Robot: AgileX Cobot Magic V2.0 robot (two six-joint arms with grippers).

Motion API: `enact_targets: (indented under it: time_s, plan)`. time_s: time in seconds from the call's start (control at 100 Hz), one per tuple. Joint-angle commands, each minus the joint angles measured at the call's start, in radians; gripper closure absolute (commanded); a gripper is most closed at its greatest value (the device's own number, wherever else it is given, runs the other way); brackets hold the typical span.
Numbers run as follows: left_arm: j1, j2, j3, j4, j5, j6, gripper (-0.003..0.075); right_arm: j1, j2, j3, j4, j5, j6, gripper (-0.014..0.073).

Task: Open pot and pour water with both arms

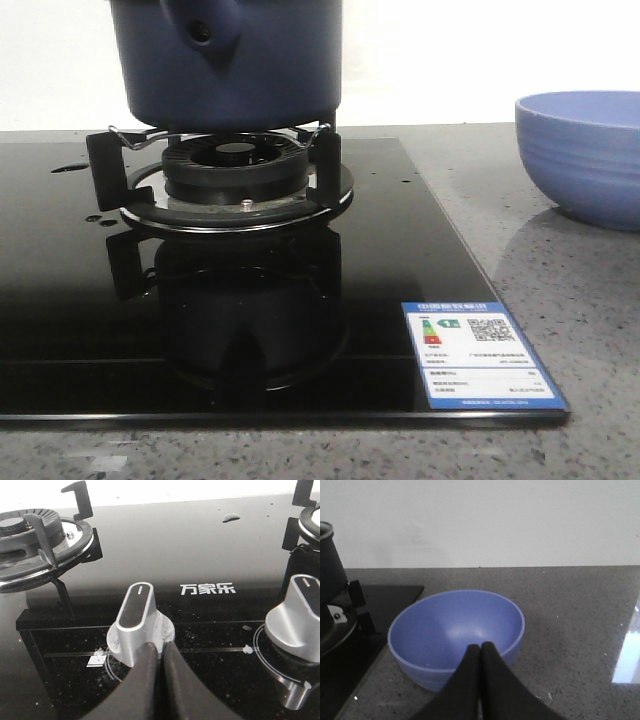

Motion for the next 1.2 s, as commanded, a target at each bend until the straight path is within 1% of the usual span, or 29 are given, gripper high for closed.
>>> enact_targets:
  time_s: [0.0,0.09,0.13,0.22,0.3,0.35,0.46,0.57,1.19]
  plan:
    - [0.002,-0.026,0.034,-0.01,-0.048,-0.012,0.0741,-0.022,-0.032,0.062,-0.064,-0.154,0.031,0.0657]
    - [0.002,-0.026,0.034,-0.01,-0.048,-0.012,0.0741,-0.075,-0.089,0.177,-0.163,-0.217,0.137,0.0657]
    - [0.002,-0.026,0.034,-0.01,-0.048,-0.012,0.0741,-0.102,-0.117,0.214,-0.178,-0.227,0.181,0.0657]
    - [0.002,-0.026,0.034,-0.01,-0.048,-0.012,0.0741,-0.141,-0.166,0.29,-0.18,-0.227,0.184,0.0657]
    - [0.002,-0.026,0.034,-0.01,-0.048,-0.012,0.0741,-0.152,-0.202,0.341,-0.185,-0.223,0.184,0.0657]
    - [0.002,-0.026,0.034,-0.01,-0.048,-0.012,0.0741,-0.154,-0.219,0.337,-0.19,-0.141,0.184,0.0657]
    - [0.002,-0.026,0.034,-0.01,-0.048,-0.012,0.0741,-0.155,-0.244,0.339,-0.192,-0.063,0.18,0.0657]
    - [0.002,-0.026,0.034,-0.01,-0.048,-0.012,0.0741,-0.155,-0.263,0.339,-0.192,0.052,0.18,0.0657]
    - [0.002,-0.026,0.034,-0.01,-0.048,-0.012,0.0741,-0.155,-0.263,0.339,-0.185,0.052,0.18,0.0657]
